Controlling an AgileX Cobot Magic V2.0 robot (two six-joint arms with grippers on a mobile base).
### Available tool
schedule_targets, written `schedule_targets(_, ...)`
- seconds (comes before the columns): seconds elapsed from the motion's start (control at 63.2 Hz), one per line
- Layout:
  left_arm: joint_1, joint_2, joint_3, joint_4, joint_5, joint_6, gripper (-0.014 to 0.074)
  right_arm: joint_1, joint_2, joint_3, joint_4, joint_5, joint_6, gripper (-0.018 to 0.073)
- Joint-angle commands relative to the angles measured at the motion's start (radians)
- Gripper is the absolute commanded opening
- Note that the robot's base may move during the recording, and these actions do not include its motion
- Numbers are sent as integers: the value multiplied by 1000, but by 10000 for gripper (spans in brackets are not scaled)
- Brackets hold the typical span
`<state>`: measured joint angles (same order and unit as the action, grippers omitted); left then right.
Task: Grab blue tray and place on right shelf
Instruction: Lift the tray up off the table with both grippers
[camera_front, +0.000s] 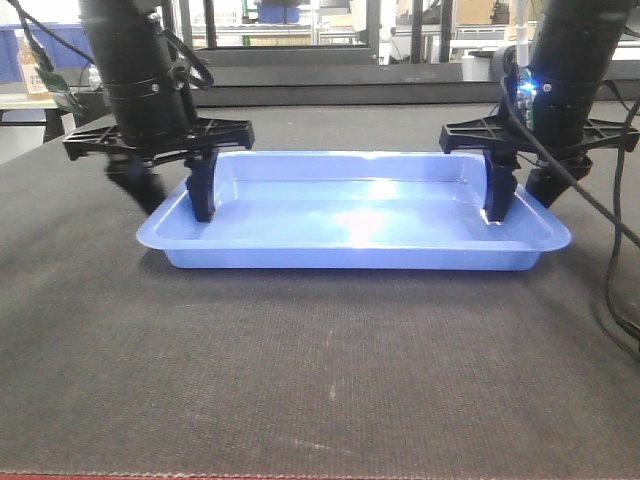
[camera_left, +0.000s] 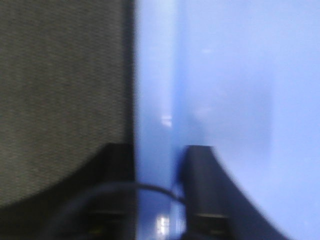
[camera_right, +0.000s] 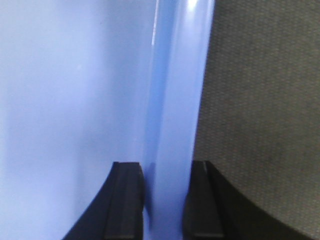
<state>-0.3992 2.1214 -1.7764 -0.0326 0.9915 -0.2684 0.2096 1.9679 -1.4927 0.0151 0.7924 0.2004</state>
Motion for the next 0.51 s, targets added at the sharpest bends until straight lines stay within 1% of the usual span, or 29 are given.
schedule_targets(0.0,-4,-60,-36,10,-6,-12,-34,-2,-72,-30,-28,-16,-7,57)
schedule_targets(0.032,-4,-60,-43,10,9,-12,-26,-2,-79,-30,-28,-13,-7,57)
schedule_targets(0.127,-4,-65,-88,17,58,-12,-47,-2,-115,-30,-28,-5,-7,57)
schedule_targets(0.301,-9,-104,-171,97,164,-12,-47,-2,-216,-30,-28,13,-7,57)
schedule_targets(0.491,-9,-206,-178,99,208,-10,-48,4,-344,-30,-28,79,-7,57)
